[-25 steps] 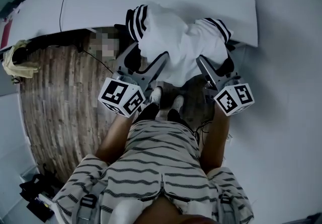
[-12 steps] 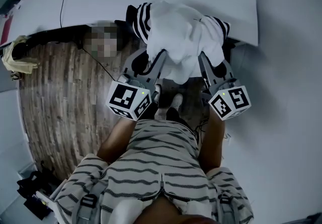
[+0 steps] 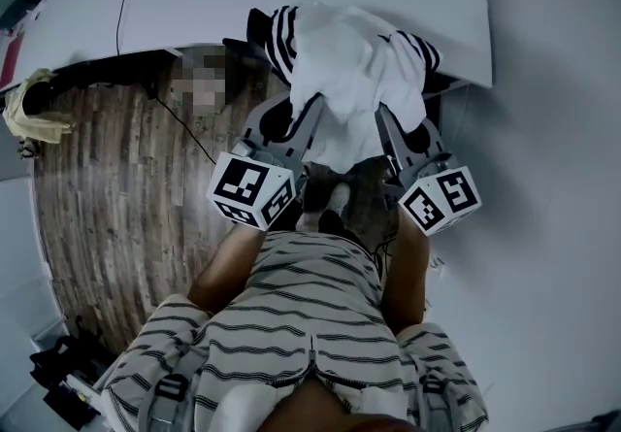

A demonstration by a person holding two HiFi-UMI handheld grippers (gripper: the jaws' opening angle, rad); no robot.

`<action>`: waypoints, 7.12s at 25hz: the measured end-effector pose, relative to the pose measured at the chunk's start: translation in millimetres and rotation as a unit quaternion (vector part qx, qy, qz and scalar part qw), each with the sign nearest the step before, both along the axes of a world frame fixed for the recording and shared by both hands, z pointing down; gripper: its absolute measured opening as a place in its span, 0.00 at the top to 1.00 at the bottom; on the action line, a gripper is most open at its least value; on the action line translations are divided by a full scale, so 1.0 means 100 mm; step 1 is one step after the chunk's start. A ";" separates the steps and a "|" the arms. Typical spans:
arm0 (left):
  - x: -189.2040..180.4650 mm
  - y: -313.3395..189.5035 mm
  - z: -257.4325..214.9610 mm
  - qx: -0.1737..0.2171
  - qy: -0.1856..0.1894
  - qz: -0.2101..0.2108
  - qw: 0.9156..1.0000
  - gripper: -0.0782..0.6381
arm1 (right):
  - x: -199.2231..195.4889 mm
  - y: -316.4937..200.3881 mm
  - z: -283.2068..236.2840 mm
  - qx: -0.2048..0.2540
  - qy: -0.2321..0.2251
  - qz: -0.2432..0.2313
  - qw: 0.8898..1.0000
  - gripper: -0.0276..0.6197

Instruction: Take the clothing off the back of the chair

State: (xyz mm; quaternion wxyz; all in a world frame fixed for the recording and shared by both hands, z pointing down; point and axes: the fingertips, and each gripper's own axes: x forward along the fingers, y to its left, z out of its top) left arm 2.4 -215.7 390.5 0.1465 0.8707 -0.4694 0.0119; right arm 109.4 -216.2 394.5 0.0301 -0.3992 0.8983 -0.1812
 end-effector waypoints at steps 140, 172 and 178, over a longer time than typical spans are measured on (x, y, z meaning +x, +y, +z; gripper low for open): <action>1.29 0.87 0.62 0.076 -0.014 0.172 0.982 0.78 | 0.98 1.19 0.59 0.070 0.113 0.287 0.949 0.87; 1.20 0.85 0.85 0.078 -0.047 0.147 0.985 0.78 | 0.95 1.13 0.79 0.060 0.119 0.269 0.954 0.87; 1.22 0.85 0.82 0.082 -0.049 0.151 0.984 0.78 | 0.98 1.12 0.78 0.059 0.119 0.271 0.953 0.87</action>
